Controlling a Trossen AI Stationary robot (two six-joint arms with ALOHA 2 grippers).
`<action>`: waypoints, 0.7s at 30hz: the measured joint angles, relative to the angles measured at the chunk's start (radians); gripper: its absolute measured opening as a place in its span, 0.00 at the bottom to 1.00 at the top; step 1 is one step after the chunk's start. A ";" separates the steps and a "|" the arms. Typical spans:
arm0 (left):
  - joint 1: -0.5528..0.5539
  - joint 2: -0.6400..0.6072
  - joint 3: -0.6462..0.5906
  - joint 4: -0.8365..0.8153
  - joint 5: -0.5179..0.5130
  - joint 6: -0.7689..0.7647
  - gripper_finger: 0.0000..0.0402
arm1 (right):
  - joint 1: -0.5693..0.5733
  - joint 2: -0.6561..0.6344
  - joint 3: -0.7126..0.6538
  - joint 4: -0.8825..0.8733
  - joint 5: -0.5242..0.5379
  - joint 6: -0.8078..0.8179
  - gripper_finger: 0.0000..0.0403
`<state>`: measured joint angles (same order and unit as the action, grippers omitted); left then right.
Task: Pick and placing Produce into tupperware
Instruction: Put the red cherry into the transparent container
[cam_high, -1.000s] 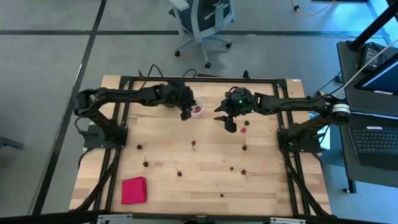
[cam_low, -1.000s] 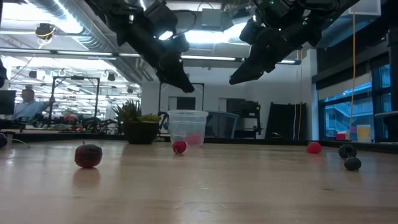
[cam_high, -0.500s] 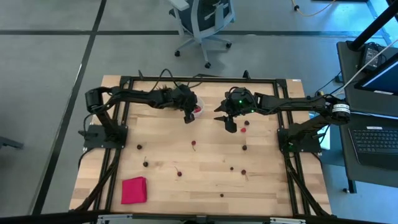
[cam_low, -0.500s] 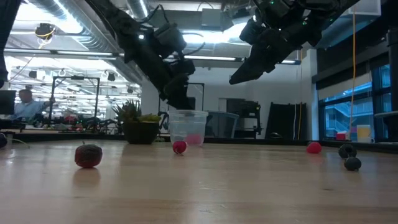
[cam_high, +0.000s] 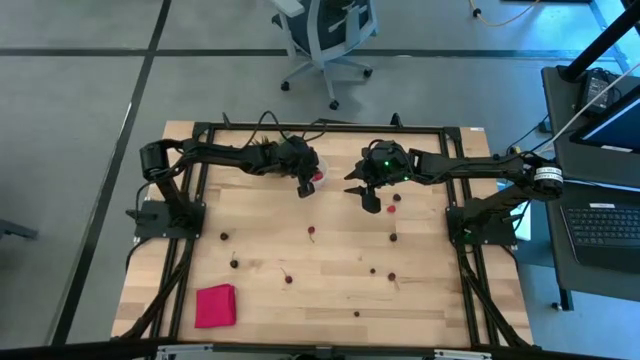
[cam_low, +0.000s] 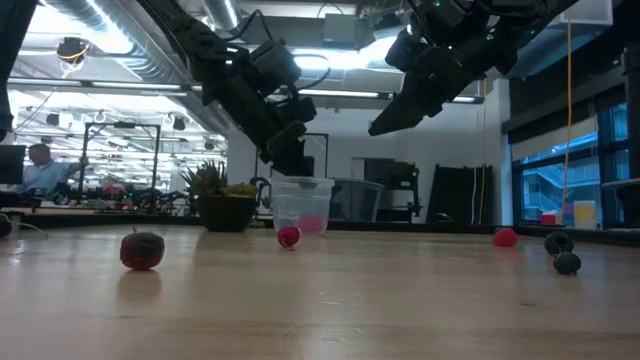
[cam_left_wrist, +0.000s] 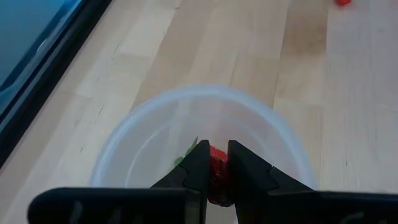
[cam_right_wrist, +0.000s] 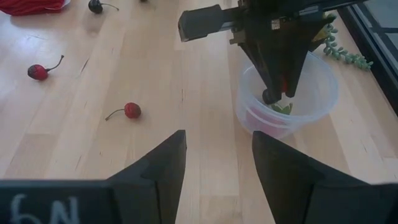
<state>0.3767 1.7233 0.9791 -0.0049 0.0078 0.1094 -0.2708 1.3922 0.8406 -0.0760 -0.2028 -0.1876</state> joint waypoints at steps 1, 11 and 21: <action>0.000 0.000 0.000 -0.001 0.000 0.005 0.11 | 0.000 0.000 0.000 0.000 0.000 0.000 0.46; -0.002 -0.002 0.000 -0.001 0.002 0.014 0.16 | 0.000 0.000 0.000 -0.004 0.000 0.002 0.46; -0.013 -0.037 0.000 -0.006 0.001 0.009 0.37 | 0.000 0.000 0.000 -0.005 0.000 0.003 0.46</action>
<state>0.3642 1.6865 0.9794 -0.0111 0.0090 0.1181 -0.2710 1.3922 0.8406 -0.0811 -0.2028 -0.1844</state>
